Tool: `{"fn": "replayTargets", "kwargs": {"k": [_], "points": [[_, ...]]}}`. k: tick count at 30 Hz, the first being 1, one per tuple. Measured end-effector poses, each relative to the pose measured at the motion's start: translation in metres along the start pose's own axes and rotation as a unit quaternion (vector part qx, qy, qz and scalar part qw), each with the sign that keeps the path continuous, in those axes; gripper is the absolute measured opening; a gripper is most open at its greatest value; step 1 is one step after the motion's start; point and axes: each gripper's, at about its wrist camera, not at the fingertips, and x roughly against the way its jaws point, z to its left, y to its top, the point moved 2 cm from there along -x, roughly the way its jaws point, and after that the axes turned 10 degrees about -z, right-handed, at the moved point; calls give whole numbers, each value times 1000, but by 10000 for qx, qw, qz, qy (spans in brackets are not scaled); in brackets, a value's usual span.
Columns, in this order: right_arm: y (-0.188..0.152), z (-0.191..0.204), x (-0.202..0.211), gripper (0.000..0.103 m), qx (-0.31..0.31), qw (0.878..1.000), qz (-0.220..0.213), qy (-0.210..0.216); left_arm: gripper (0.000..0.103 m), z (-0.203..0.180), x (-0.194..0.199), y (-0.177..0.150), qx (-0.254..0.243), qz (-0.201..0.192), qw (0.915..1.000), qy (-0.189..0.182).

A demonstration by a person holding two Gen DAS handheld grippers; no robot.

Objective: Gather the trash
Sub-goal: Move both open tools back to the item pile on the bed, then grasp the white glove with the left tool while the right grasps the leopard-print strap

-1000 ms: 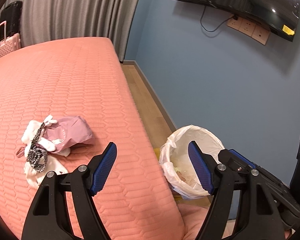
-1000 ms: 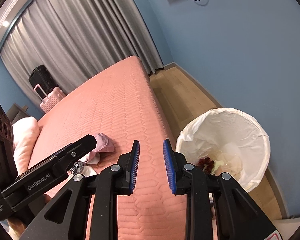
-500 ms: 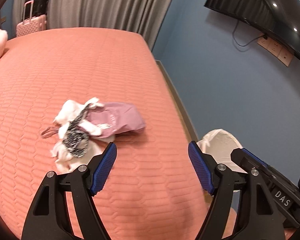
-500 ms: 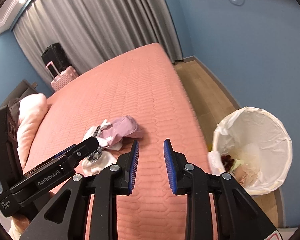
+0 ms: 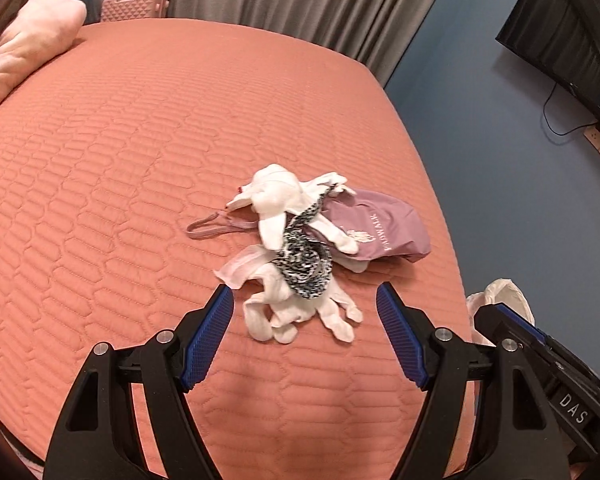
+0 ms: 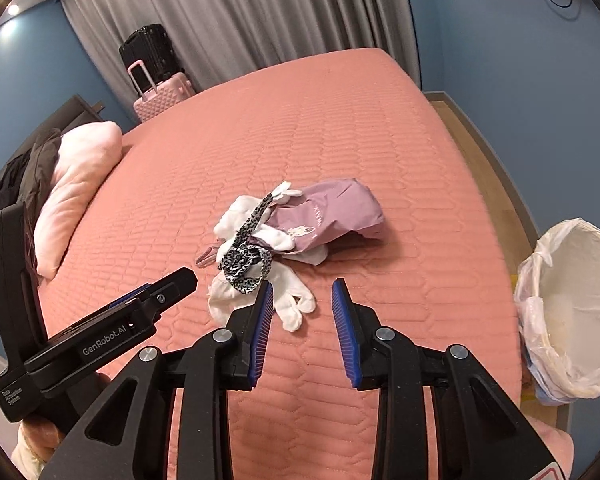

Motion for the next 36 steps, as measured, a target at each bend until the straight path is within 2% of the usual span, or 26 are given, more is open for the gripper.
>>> {"fn": "replayTargets", "kwargs": {"k": [6,12,26,29,31,36], "points": [[-5,24,-42,31,141,9994,288,99,71,38,-9,-5,247,140,9995,169],[-10,37,-77,31,280,9983,511,100,70,61,-19,-9,411,287,9984,253],[-22,41,-134,31,280,9960,852,27,70,77,-44,-14,602,542,9965,216],[-27,41,-142,21,299,9951,939,56,70,74,-47,-15,638,580,9961,177],[-29,38,-143,4,272,9948,976,70,70,69,-48,-16,613,589,9963,138],[-28,24,-129,1,78,9964,842,64,70,53,-58,-19,450,647,9969,29]]}}
